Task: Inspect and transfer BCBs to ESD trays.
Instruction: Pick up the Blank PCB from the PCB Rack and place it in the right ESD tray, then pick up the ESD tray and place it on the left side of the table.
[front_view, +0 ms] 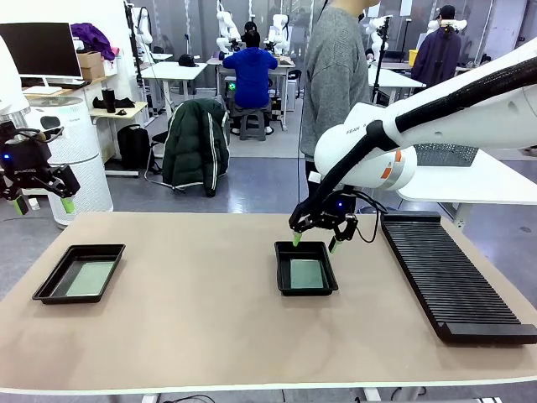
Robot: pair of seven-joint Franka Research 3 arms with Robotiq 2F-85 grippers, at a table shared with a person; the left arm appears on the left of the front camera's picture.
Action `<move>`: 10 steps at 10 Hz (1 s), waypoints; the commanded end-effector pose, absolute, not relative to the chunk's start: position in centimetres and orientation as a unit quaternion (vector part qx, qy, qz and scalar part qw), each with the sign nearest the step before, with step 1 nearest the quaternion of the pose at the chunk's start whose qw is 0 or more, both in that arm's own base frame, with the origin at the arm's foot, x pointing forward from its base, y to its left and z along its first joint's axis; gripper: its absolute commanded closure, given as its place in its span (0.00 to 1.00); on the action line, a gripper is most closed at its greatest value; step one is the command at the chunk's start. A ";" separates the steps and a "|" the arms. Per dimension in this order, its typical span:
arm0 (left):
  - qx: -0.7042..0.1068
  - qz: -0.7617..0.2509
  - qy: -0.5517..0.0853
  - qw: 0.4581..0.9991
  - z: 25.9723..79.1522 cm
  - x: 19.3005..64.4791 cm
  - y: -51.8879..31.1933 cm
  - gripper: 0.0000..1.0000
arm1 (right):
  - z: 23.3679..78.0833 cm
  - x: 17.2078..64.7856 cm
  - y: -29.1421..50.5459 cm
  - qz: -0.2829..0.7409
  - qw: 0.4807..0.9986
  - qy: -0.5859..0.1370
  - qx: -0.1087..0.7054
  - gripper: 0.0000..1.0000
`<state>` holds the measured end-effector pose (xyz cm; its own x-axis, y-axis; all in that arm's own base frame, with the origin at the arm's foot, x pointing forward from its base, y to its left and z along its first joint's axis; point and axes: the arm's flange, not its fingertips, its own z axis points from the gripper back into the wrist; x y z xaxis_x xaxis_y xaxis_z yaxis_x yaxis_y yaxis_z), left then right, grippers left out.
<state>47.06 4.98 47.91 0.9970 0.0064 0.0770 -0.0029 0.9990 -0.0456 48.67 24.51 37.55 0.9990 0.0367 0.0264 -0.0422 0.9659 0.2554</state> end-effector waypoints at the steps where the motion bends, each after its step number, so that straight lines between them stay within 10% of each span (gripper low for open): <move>1: -0.022 0.002 -0.042 0.999 47.7 47.0 5.0 0.00 | 37.4 48.7 24.5 0.021 0.991 -0.011 0.129 0.00; 10: -0.022 0.002 -0.042 0.999 47.7 47.0 5.0 0.00 | 37.4 48.7 24.5 0.021 0.991 -0.011 0.129 0.00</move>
